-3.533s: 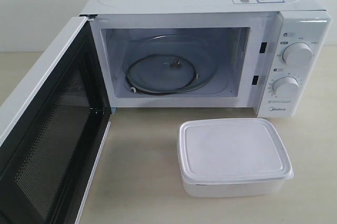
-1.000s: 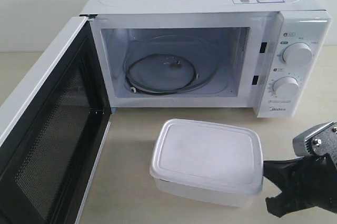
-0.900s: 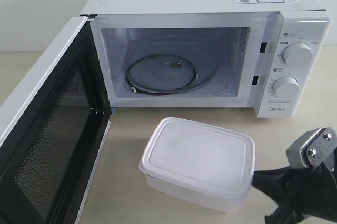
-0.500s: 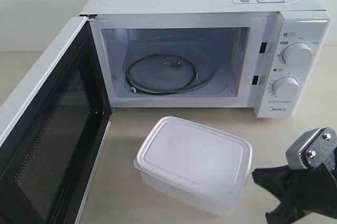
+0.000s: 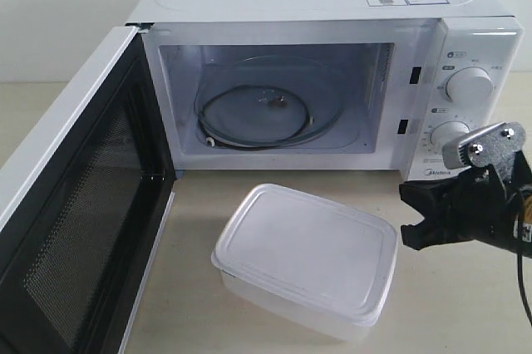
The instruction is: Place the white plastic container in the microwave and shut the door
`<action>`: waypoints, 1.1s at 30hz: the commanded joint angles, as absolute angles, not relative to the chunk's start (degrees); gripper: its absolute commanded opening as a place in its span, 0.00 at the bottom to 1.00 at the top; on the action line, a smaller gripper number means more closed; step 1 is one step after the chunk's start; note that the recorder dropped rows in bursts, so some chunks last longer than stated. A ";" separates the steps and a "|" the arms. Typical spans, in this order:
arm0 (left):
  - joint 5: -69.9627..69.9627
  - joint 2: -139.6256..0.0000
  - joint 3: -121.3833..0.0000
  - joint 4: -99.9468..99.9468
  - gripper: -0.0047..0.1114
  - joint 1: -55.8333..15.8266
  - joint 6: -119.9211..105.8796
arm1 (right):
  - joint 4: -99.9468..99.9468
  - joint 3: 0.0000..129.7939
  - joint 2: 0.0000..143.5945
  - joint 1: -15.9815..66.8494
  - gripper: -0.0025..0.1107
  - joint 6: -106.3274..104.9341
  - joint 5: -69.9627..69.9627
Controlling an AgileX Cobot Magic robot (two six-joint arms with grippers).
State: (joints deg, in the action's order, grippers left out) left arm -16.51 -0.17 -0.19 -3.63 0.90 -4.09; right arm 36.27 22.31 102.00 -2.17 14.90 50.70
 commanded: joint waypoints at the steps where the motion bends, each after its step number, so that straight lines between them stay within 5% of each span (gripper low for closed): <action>1: -16.53 0.00 0.00 -3.78 0.08 1.05 -4.36 | 43.04 25.37 101.83 -2.15 0.02 19.43 47.46; 15: -16.53 0.00 0.00 -3.78 0.08 1.05 -4.36 | 77.33 27.69 101.83 6.84 0.02 42.35 40.75; 22: -16.53 0.00 0.00 -3.78 0.08 1.05 -4.36 | 77.05 27.69 101.83 14.54 0.02 43.80 37.71; 33: -16.53 0.00 0.00 -3.78 0.08 1.05 -4.36 | 70.09 27.69 91.43 15.18 0.02 46.47 23.12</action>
